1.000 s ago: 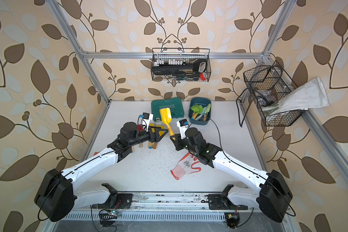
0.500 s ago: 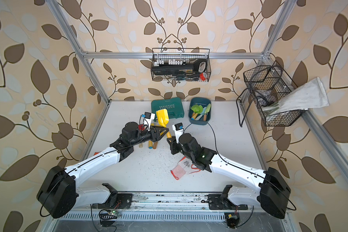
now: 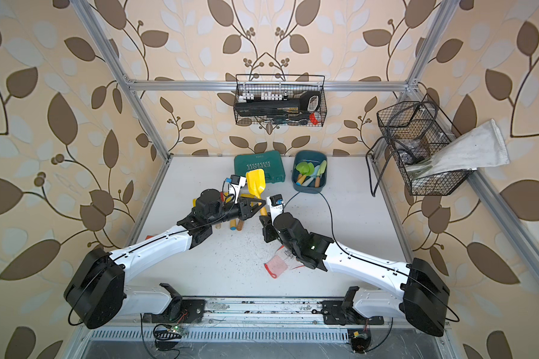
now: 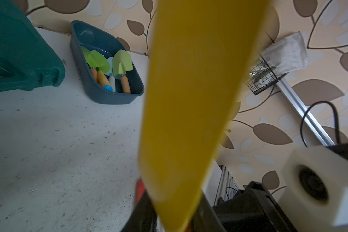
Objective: Take the shovel out of the storage box
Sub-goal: Place the shovel at the center of the board.
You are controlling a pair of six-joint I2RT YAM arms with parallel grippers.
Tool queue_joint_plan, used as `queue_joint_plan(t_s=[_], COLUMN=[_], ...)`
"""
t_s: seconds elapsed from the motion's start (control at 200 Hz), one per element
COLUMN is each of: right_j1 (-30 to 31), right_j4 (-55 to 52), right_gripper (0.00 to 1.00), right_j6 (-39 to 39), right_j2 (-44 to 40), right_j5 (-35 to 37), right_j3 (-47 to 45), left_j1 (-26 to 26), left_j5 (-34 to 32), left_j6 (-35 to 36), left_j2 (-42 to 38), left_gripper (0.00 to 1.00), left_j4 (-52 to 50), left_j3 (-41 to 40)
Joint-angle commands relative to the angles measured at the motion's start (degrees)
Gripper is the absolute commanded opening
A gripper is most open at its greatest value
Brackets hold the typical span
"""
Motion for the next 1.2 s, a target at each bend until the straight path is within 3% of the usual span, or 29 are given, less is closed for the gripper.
queue_joint_plan(t_s=[0.0, 0.12, 0.36, 0.525, 0.81, 1.01, 1.195], right_j1=[0.5, 0.6, 0.5, -2.2, -18.3, -20.6, -21.5], right_j4=[2.0, 0.2, -1.2, -2.9, -5.4, -6.0, -6.1], right_gripper=[0.27, 0.45, 0.61, 0.63, 0.62, 0.62, 0.62], right_j6=[-0.3, -0.4, -1.7, -1.5, 5.7, 5.8, 5.9], right_j2=[-0.6, -0.2, -0.7, -1.3, 0.4, 1.2, 0.4], right_j5=[1.8, 2.3, 4.4, 4.6, -9.5, -11.0, -11.2], right_j3=[0.1, 1.1, 1.5, 1.3, -0.4, -0.3, -0.6], left_j1=[-0.3, -0.3, -0.3, -0.3, -0.3, 0.1, 2.9], left_j5=[-0.5, -1.6, -5.9, -8.3, -8.2, -8.5, -3.2], left_j6=[1.6, 3.2, 8.8, 12.0, 14.7, 15.8, 13.5], left_j2=[0.6, 0.7, 1.7, 4.3, 11.3, 16.5, 21.3], left_gripper=[0.22, 0.18, 0.13, 0.14, 0.22, 0.2, 0.19], left_j4=[1.3, -0.8, -7.7, -11.9, -21.4, -24.9, -24.0], left_j3=[2.0, 2.5, 4.4, 6.2, 11.6, 14.0, 14.5])
